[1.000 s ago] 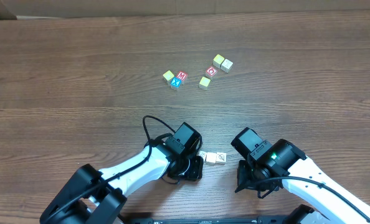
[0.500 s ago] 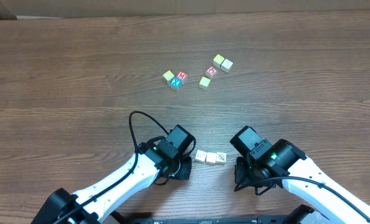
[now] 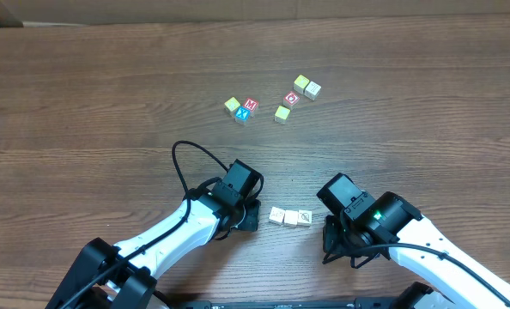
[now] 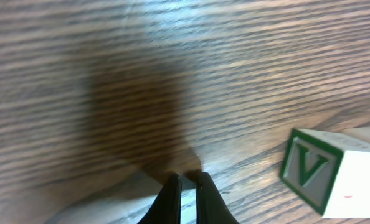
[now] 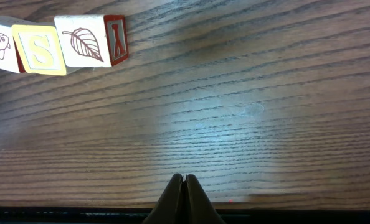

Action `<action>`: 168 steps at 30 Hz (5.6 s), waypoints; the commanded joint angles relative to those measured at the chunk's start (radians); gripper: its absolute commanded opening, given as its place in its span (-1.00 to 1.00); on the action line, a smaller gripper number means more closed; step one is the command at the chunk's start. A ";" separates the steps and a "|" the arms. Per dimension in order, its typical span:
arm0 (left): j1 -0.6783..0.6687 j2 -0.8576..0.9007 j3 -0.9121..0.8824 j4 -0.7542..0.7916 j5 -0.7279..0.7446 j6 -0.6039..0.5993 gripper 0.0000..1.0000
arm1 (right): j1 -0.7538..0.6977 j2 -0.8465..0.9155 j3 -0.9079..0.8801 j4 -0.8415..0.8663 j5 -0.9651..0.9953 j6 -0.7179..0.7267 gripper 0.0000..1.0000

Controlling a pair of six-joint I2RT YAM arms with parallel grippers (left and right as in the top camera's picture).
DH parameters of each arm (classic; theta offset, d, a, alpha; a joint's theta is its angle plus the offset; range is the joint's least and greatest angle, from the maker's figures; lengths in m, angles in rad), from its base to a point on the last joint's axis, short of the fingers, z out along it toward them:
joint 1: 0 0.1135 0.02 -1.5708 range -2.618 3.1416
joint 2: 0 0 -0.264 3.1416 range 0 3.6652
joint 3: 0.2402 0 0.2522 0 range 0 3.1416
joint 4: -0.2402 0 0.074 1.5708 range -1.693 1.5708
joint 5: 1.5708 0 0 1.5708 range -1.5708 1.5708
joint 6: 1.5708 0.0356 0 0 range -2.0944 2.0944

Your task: Flip 3 blocks

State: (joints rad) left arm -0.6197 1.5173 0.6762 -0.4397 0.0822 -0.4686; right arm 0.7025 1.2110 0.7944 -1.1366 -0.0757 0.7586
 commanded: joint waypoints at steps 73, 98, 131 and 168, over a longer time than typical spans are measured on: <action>0.070 0.013 -0.002 -0.105 0.067 0.008 -0.92 | 0.001 0.002 -0.124 0.306 0.057 0.003 -0.92; 0.122 0.013 -0.002 -0.084 0.069 0.012 -0.92 | 0.001 0.210 -0.193 0.789 0.222 -0.026 -0.92; 0.122 0.013 -0.002 -0.083 0.076 0.008 -0.92 | -0.005 0.210 -0.193 0.674 0.142 0.065 -0.92; 0.065 0.013 -0.002 0.034 0.114 0.074 -0.92 | -0.018 0.210 -0.193 0.618 0.013 -0.034 -0.92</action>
State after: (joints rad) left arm -0.5533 1.5219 0.6792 -0.4259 0.2459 -0.4076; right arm 0.6880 1.4185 0.6056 -0.5167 -0.0563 0.7319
